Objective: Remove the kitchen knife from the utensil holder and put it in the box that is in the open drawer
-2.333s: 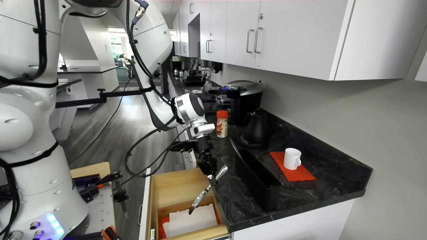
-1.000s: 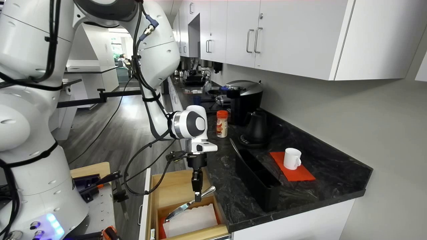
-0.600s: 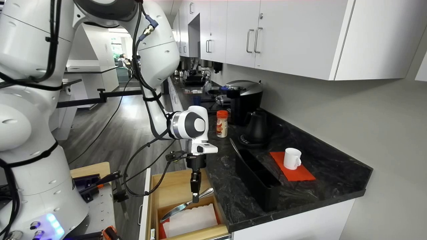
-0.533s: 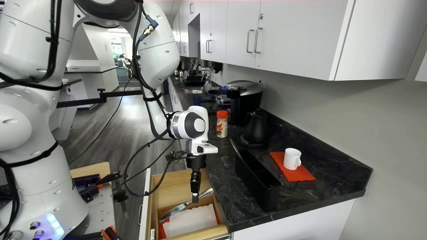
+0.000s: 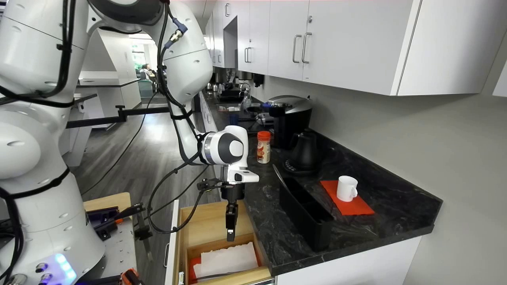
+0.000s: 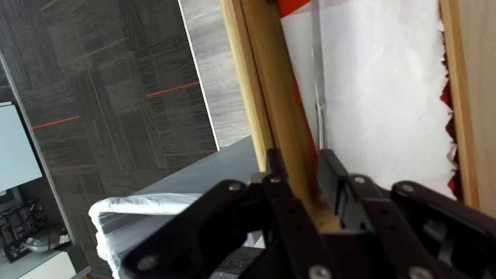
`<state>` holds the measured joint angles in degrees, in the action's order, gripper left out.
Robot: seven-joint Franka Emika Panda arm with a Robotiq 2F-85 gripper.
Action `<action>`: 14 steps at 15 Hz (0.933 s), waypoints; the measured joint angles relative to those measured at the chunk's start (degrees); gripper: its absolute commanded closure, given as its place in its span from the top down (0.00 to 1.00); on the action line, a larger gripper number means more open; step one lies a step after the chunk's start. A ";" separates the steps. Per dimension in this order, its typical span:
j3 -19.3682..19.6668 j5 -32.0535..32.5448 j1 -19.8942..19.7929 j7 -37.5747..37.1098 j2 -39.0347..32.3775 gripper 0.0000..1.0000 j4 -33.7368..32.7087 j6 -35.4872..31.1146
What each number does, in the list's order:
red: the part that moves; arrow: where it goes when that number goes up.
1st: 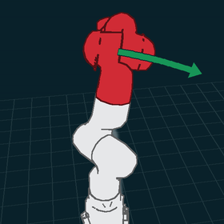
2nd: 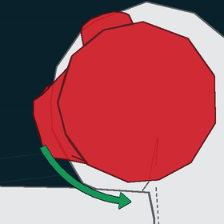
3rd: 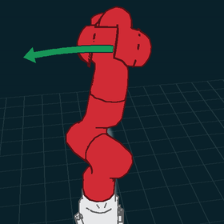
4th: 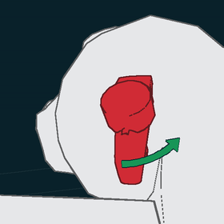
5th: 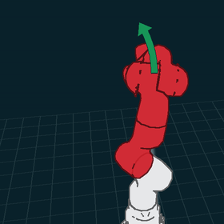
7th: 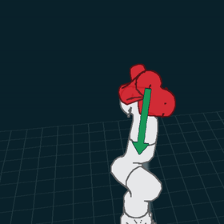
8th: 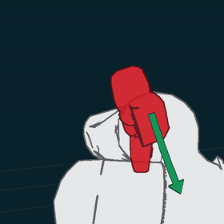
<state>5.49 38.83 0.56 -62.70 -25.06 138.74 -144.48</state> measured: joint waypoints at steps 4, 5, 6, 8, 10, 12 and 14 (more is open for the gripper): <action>0.67 -0.67 0.59 0.81 0.00 0.87 0.00 0.01; 0.93 -0.77 0.79 0.86 0.00 0.94 0.00 0.02; 1.16 -0.83 0.95 0.87 0.00 0.98 0.00 0.03; 1.90 -0.83 1.55 0.87 0.00 0.88 -0.03 0.34; 2.41 -0.83 2.12 0.87 0.00 0.98 -0.07 0.64; 2.52 -0.83 2.34 0.86 0.00 0.98 -0.07 0.71; 2.53 -0.83 2.36 0.86 0.00 0.98 -0.07 0.76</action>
<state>8.02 38.00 2.92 -61.84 -25.06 138.67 -143.72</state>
